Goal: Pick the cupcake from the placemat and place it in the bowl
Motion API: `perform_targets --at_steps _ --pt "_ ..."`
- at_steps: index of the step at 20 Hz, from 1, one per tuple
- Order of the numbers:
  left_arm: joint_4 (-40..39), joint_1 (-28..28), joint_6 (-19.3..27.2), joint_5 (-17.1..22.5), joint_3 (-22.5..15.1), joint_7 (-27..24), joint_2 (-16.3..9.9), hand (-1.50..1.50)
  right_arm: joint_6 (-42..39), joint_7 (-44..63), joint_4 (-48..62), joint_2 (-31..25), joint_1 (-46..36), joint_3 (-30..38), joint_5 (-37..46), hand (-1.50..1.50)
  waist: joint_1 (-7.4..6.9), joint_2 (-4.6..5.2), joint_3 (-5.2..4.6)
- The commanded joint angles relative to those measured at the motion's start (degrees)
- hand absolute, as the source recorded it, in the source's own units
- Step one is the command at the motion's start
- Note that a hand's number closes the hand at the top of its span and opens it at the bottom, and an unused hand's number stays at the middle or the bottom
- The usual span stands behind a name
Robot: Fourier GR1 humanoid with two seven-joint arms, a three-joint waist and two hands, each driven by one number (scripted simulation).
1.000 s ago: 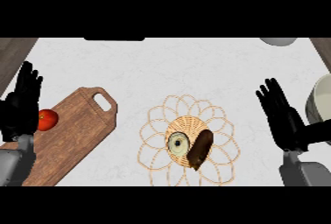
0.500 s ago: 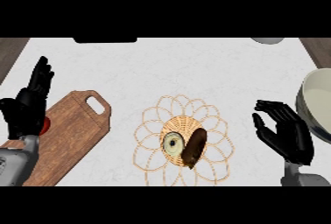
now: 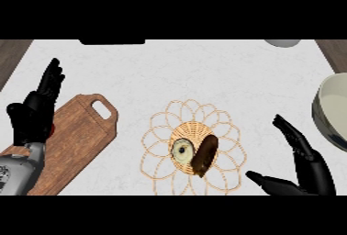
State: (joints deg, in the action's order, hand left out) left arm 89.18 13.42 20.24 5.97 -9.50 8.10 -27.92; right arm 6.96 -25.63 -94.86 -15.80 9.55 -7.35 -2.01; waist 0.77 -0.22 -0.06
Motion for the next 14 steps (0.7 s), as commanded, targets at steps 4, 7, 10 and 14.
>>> perform_targets --at_steps 4,7,10,14 --pt "0.3 -1.7 -0.3 -1.1 -0.6 -1.5 1.1 0.0 -0.4 22.1 -11.8 -9.8 -1.7 -6.0 13.5 -1.5 -0.89 0.09 -0.17" --pt "0.9 -1.6 -0.8 -1.1 -0.5 -0.7 0.9 0.0 -2.6 34.1 -17.2 -12.0 -3.5 -10.1 19.1 -1.5 -1.01 -0.02 -0.23" --pt "1.1 0.9 -0.9 -1.7 -1.5 1.6 1.9 0.0 -8.5 45.9 -19.0 -12.5 -11.4 -13.0 20.4 -1.5 -1.38 0.15 -0.14" --pt "1.4 -0.4 -0.8 -2.6 -0.8 1.2 2.8 0.0 -11.9 54.4 -16.9 -6.0 -18.2 -20.4 23.7 -1.5 -1.41 0.19 -0.01"
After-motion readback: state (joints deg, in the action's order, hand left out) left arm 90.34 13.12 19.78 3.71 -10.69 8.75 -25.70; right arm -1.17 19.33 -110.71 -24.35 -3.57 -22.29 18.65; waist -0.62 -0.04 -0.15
